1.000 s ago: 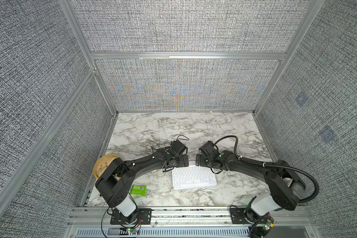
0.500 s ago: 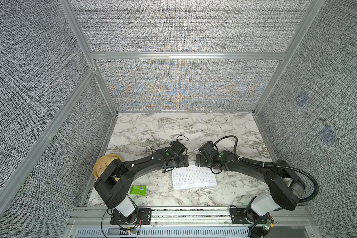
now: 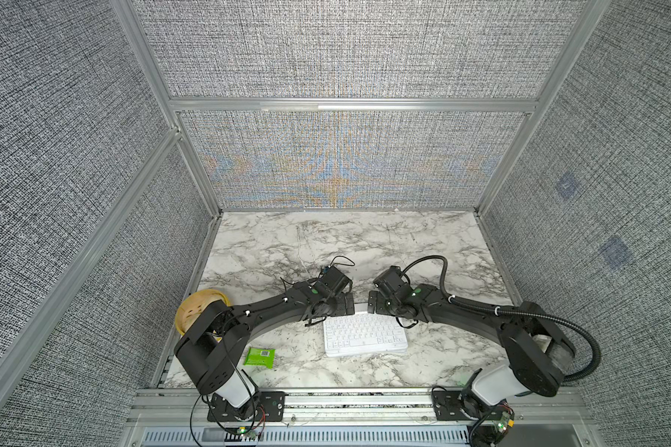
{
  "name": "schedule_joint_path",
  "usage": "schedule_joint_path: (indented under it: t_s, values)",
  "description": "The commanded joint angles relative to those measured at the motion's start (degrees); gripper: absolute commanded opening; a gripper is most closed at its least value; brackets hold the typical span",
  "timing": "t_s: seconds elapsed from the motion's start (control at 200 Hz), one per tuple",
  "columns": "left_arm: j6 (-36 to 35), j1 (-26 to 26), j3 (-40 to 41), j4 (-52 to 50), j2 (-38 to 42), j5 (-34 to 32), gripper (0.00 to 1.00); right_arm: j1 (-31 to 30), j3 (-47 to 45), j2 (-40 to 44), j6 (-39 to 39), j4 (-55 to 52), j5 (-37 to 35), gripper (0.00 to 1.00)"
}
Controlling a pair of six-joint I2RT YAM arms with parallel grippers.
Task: Stack the numeric keypads
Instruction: Adjust the numeric keypads at the center of the board, then reset both arms
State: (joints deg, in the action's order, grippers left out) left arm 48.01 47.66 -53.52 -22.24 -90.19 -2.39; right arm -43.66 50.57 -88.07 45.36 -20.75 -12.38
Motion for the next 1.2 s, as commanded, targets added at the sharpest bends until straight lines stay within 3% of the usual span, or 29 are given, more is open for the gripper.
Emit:
schedule_joint_path:
  t_s: [0.0, 0.375, 0.545, 0.695, 0.905, 1.08, 1.19]
  values:
    - [0.5, 0.2, 0.1, 1.9, 0.4, 1.4, 0.99, -0.3, -0.3, 0.1, 0.7, 0.4, 0.3, 0.99]
    - [-2.9, 0.2, -2.7, -1.8, 2.4, -2.9, 0.99, -0.3, -0.6, 2.6, -0.6, 0.1, -2.6, 0.99]
    - [-8.8, -0.7, -5.6, -4.4, 4.7, -12.7, 0.99, 0.0, 0.0, 5.7, -4.7, -0.8, -8.1, 0.99]
    - [-17.3, -4.4, -7.5, -4.3, 7.3, -22.2, 0.99, 1.3, 1.2, 9.5, -10.6, -2.7, -14.8, 0.99]
    - [-31.0, -17.1, -2.4, 6.5, 13.0, -31.7, 0.99, 5.4, -0.8, 18.5, -15.2, -3.4, -21.2, 0.99]
    - [-34.5, -33.7, 7.0, 19.5, 17.0, -24.5, 0.99, 9.2, -6.9, 28.0, -17.0, -1.0, -23.9, 0.99]
    - [-40.5, -38.3, 15.0, 33.4, 16.5, -22.9, 0.99, 11.2, -9.9, 32.8, -18.0, 0.1, -24.2, 0.99]
